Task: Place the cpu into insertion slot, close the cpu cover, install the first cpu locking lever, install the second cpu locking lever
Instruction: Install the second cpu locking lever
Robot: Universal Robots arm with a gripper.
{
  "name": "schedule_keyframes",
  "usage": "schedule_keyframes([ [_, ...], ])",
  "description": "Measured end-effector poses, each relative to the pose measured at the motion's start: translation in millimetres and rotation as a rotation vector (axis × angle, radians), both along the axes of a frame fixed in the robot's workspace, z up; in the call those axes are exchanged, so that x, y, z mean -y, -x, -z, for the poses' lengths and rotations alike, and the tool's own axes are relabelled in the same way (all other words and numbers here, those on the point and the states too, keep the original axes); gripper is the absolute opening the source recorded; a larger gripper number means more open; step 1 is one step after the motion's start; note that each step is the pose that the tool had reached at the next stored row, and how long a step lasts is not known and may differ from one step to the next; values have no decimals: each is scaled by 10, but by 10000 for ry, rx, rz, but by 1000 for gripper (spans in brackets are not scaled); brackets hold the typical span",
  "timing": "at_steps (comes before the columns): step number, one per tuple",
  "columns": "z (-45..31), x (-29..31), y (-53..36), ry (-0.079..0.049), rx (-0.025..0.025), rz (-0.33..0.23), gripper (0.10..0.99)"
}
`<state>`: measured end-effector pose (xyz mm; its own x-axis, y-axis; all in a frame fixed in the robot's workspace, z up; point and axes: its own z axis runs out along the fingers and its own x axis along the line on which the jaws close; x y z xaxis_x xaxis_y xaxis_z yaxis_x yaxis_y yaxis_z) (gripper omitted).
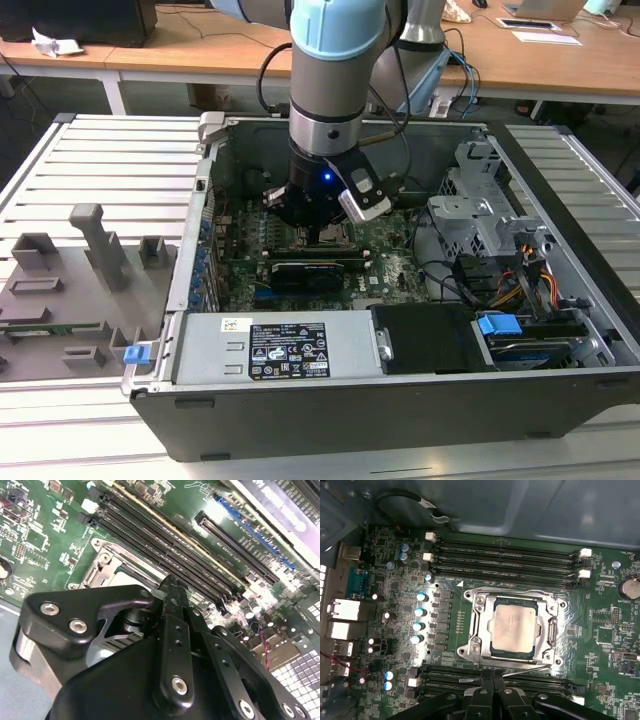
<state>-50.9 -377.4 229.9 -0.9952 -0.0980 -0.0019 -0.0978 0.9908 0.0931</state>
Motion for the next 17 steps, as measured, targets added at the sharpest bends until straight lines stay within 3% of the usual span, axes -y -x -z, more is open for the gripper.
schedule_keyframes([
  [6,2,13,70,-100,2,0,110],
  [17,53,14,75,-199,0,-1,110],
])
